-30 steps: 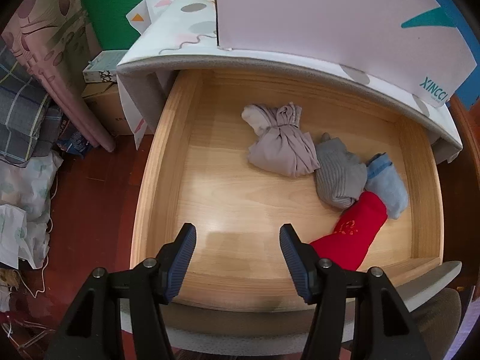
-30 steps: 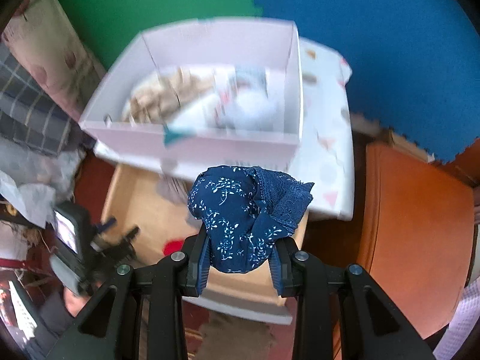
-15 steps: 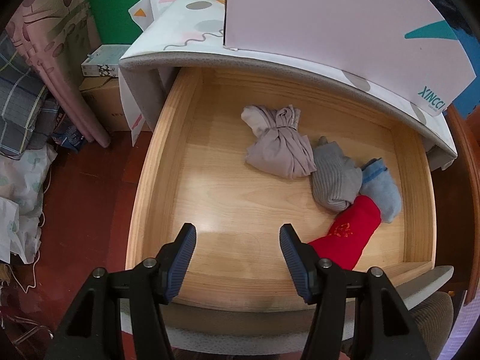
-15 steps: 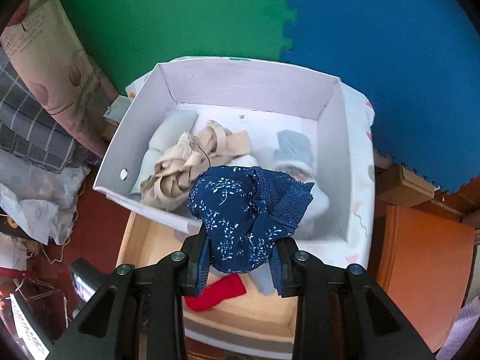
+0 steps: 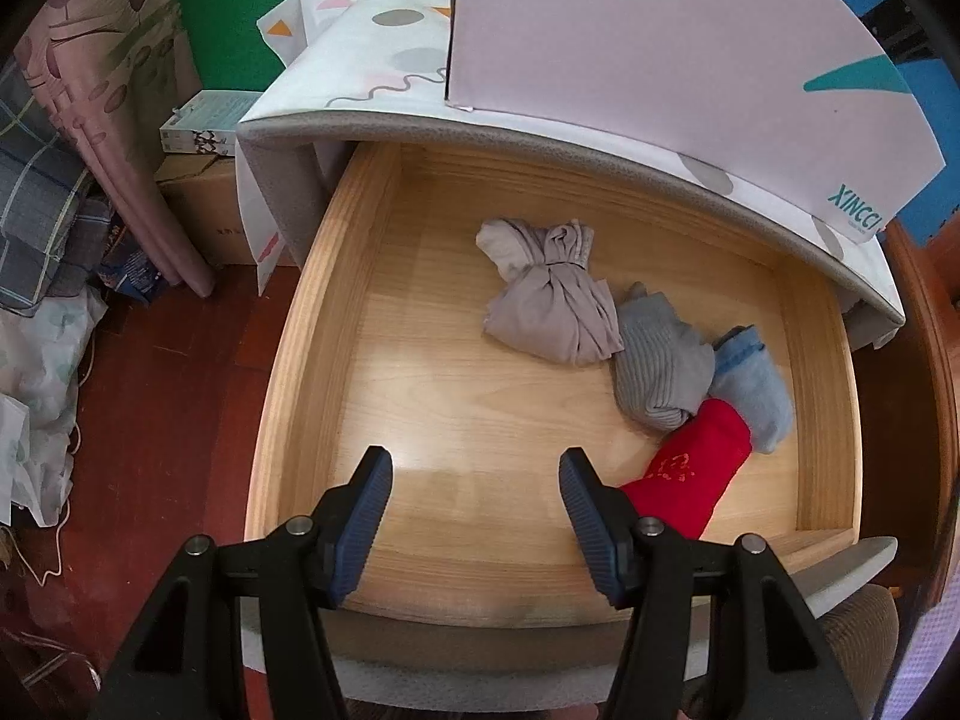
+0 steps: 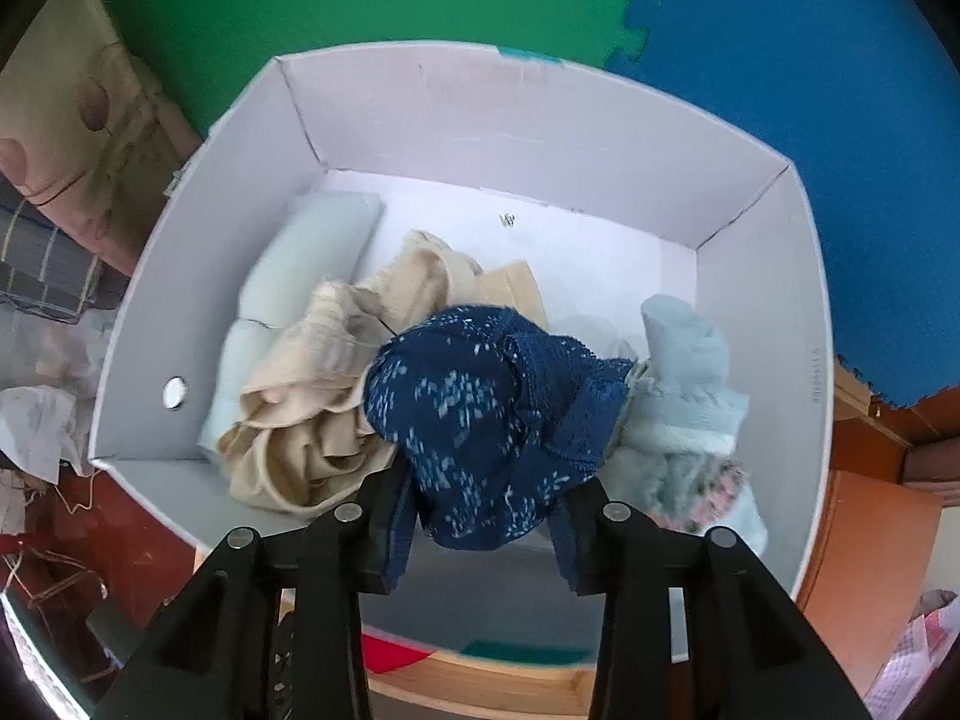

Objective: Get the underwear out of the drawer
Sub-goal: 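Carry the navy underwear over the white box and open the right gripper, then return the right gripper to the drawer while the left gripper lowers toward the red sock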

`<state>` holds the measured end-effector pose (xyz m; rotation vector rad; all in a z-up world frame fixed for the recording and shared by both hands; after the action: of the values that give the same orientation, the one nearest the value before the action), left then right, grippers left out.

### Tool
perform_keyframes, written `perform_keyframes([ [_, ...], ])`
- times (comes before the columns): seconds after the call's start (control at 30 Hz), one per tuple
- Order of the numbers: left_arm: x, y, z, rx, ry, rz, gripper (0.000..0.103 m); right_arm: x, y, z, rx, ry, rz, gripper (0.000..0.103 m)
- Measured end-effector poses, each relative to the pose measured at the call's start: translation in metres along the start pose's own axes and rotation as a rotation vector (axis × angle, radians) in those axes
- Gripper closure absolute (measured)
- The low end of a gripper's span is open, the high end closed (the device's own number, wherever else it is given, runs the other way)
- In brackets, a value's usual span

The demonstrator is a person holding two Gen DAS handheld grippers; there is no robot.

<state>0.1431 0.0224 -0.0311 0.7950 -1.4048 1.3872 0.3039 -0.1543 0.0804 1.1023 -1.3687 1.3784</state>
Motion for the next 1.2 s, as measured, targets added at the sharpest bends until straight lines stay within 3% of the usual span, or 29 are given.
perform_keyframes([
  [0.17, 0.000, 0.000, 0.002, -0.005, 0.003, 0.000, 0.044, 0.006, 0.006, 0.004, -0.001, -0.013, 0.011, 0.052],
  [0.33, -0.002, 0.000, 0.005, -0.014, -0.005, -0.001, 0.044, 0.049, 0.020, 0.009, 0.002, -0.058, 0.093, 0.040],
  [0.5, -0.003, 0.000, 0.008, -0.025, -0.015, -0.006, 0.044, 0.091, 0.061, 0.021, 0.021, -0.087, 0.146, 0.040],
  [0.63, -0.007, 0.002, 0.011, -0.052, -0.038, -0.028, 0.044, 0.095, 0.100, 0.038, 0.007, -0.101, 0.134, 0.039],
  [0.93, -0.009, 0.006, 0.021, -0.125, -0.052, -0.043, 0.044, -0.005, 0.188, 0.083, -0.108, -0.063, -0.056, 0.039],
  [1.2, -0.012, 0.009, 0.038, -0.214, 0.005, -0.079, 0.044, -0.090, 0.240, 0.085, -0.161, -0.079, -0.148, 0.039],
])
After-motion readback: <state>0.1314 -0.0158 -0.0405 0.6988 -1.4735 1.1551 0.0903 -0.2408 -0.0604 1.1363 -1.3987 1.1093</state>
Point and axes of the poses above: each gripper's, at about its wrist camera, not at the fingertips, and x roughly against the way its jaws point, z to its right, y to its underside, the point moved 3 cm from there along -x, roughly the way its jaws point, and after that the axes turned 1 degree about -x, right-handed, at the moved point
